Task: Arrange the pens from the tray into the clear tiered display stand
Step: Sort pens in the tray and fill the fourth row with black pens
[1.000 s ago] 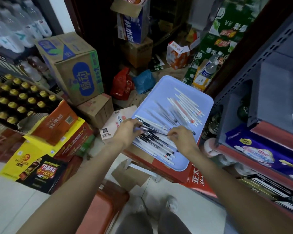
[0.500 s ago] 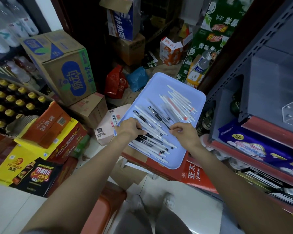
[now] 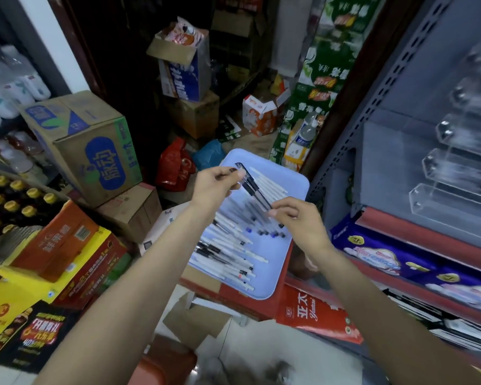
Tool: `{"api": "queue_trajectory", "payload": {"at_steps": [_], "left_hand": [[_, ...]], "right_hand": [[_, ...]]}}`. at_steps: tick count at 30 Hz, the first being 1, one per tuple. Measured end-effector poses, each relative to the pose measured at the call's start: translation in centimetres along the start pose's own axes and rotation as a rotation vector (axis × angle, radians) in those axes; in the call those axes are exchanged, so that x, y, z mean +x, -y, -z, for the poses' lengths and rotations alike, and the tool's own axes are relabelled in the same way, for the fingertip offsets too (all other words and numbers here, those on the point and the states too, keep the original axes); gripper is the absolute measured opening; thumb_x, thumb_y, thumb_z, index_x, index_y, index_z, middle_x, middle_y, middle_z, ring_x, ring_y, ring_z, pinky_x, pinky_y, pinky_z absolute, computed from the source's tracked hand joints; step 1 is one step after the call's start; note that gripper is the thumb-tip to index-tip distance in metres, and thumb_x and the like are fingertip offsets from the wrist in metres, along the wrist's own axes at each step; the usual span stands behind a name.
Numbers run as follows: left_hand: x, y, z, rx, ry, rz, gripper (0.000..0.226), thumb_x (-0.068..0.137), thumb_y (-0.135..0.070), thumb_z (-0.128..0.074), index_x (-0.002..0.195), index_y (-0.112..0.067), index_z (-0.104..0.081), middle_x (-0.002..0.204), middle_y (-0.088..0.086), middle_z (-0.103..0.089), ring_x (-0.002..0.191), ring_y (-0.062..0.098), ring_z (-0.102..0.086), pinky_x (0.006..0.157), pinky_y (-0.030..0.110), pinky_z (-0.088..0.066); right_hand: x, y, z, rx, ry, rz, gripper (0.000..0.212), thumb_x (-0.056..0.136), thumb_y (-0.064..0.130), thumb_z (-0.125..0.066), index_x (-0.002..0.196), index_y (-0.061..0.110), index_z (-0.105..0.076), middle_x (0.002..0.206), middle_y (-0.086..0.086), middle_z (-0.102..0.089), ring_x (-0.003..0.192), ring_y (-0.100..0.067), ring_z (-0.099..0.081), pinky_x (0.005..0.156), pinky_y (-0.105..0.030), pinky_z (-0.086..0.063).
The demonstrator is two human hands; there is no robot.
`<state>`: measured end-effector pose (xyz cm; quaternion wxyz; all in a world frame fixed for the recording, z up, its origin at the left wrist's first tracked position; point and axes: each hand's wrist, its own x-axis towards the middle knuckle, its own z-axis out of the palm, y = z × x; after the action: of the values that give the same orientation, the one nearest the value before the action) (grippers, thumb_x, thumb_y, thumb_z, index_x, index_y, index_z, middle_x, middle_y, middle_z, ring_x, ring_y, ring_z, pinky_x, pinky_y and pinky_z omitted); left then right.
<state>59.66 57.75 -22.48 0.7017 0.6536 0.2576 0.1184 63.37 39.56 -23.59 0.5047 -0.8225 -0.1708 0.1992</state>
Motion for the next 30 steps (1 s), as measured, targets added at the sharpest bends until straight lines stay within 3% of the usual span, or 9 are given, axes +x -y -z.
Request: {"api": "queue_trajectory", "payload": {"at_steps": [3,6,10,12,15,18,21,24,30], "left_hand": [[0.0,-2.8,-3.8,-0.084,-0.01,-0.071,0.013,0.087,-0.016,-0.065,0.074,-0.013,-0.061,0.064,0.002,-0.056,0.058,0.006,-0.054,0.057,0.014,-0.042],[-1.0,-5.1,-8.4,-0.057,0.141,-0.1,0.013,0.088,-0.024,-0.063,0.094,-0.014,-0.06,0.077,-0.003,-0.062,0.072,0.007,-0.06,0.063,0.017,-0.046],[-2.2,-6.1,-15.6,0.123,0.331,-0.235,0.031,0.09,-0.025,-0.06,0.087,0.005,-0.063,0.068,-0.007,-0.066,0.07,0.007,-0.064,0.071,0.025,-0.051],[-2.8,-6.9,-19.4,0.094,0.359,-0.279,0.032,0.091,-0.023,-0.058,0.084,0.008,-0.062,0.075,0.0,-0.071,0.072,0.012,-0.069,0.071,0.031,-0.056],[-4.2,-8.4,-24.9,0.27,0.448,-0.455,0.021,0.094,-0.022,-0.054,0.075,-0.017,-0.06,0.069,-0.001,-0.064,0.066,0.012,-0.065,0.066,0.026,-0.051],[-6.0,-9.8,-30.2,0.533,0.637,-0.565,0.022,0.094,-0.028,-0.053,0.079,-0.012,-0.059,0.061,-0.005,-0.057,0.056,0.011,-0.058,0.057,0.026,-0.046],[-7.4,-10.6,-35.4,0.652,0.761,-0.606,0.026,0.094,-0.027,-0.053,0.082,-0.005,-0.06,0.058,-0.007,-0.051,0.049,0.002,-0.048,0.053,0.021,-0.04],[-8.0,-10.7,-39.6,0.645,0.749,-0.646,0.026,0.09,-0.03,-0.059,0.077,-0.007,-0.061,0.057,-0.004,-0.048,0.05,0.007,-0.041,0.053,0.027,-0.031],[-7.9,-10.0,-43.5,0.397,0.573,-0.522,0.006,0.082,-0.016,-0.07,0.078,-0.015,-0.065,0.074,0.004,-0.065,0.068,0.004,-0.058,0.069,0.014,-0.043]], "right_hand": [[-0.5,1.4,3.2,0.156,-0.108,0.026,0.005,0.087,0.006,-0.065,0.089,0.011,-0.064,0.083,-0.012,-0.067,0.089,-0.022,-0.067,0.086,-0.026,-0.051],[-1.2,2.4,6.8,0.306,-0.226,0.043,0.013,0.085,0.005,-0.066,0.08,0.016,-0.063,0.084,-0.014,-0.07,0.071,-0.014,-0.069,0.069,-0.023,-0.052],[-2.8,2.3,12.3,0.308,-0.332,0.064,0.013,0.082,0.005,-0.069,0.077,0.017,-0.063,0.085,-0.019,-0.071,0.08,-0.029,-0.069,0.076,-0.039,-0.053],[-3.9,1.6,15.9,0.213,-0.384,0.112,0.012,0.081,0.008,-0.07,0.081,0.016,-0.062,0.083,-0.012,-0.071,0.079,-0.023,-0.067,0.074,-0.031,-0.053],[-5.8,0.5,22.4,0.083,-0.508,0.177,0.017,0.086,0.018,-0.066,0.101,0.021,-0.058,0.091,0.011,-0.062,0.084,-0.005,-0.061,0.072,-0.011,-0.048],[-7.7,-0.6,29.2,0.165,-0.565,0.201,0.037,0.092,0.023,-0.058,0.128,0.026,-0.048,0.103,0.008,-0.061,0.084,-0.006,-0.062,0.067,-0.015,-0.049],[-9.3,-2.2,34.8,0.294,-0.576,0.226,0.025,0.093,0.014,-0.055,0.115,0.025,-0.057,0.083,0.013,-0.066,0.067,0.001,-0.063,0.055,-0.014,-0.047],[-10.1,-4.6,39.0,0.334,-0.575,0.24,0.017,0.09,0.002,-0.057,0.088,0.018,-0.063,0.067,0.009,-0.067,0.059,-0.001,-0.063,0.056,-0.015,-0.049],[-10.8,-8.4,45.4,0.344,-0.647,0.221,0.012,0.088,0.003,-0.06,0.085,0.013,-0.066,0.064,0.008,-0.069,0.061,-0.002,-0.063,0.061,-0.013,-0.05]]}}
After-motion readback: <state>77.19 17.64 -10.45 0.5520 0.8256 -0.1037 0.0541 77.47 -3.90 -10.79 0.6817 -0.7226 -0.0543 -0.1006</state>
